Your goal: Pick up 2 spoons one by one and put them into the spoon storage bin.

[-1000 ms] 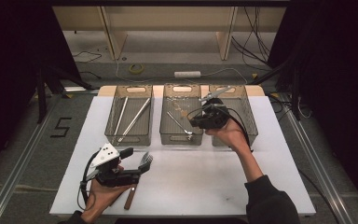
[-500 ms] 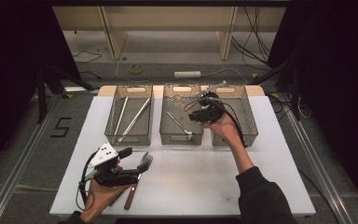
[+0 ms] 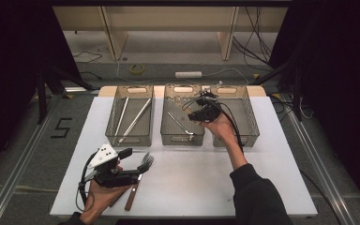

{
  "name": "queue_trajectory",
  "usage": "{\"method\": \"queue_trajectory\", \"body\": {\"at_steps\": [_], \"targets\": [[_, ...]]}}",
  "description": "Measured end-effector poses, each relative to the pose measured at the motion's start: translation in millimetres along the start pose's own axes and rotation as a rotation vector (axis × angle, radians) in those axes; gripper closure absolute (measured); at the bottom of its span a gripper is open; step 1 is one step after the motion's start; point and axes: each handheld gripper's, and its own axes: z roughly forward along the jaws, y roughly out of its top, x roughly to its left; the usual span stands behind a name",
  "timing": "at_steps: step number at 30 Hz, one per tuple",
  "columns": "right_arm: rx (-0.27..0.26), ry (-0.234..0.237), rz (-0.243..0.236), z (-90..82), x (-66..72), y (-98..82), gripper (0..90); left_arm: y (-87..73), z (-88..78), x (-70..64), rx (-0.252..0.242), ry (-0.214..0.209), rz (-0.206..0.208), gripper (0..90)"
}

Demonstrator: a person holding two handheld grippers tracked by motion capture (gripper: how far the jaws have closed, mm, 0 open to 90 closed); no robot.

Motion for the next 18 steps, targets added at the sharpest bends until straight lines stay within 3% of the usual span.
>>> {"method": "queue_trajectory", "body": {"at_steps": [18], "targets": [[0.042,-0.005,0.011,20.1,4.1,-2.1,74.9,0.1,0.2,-0.8,0.0,-0.001,0.005,16.1]]}}
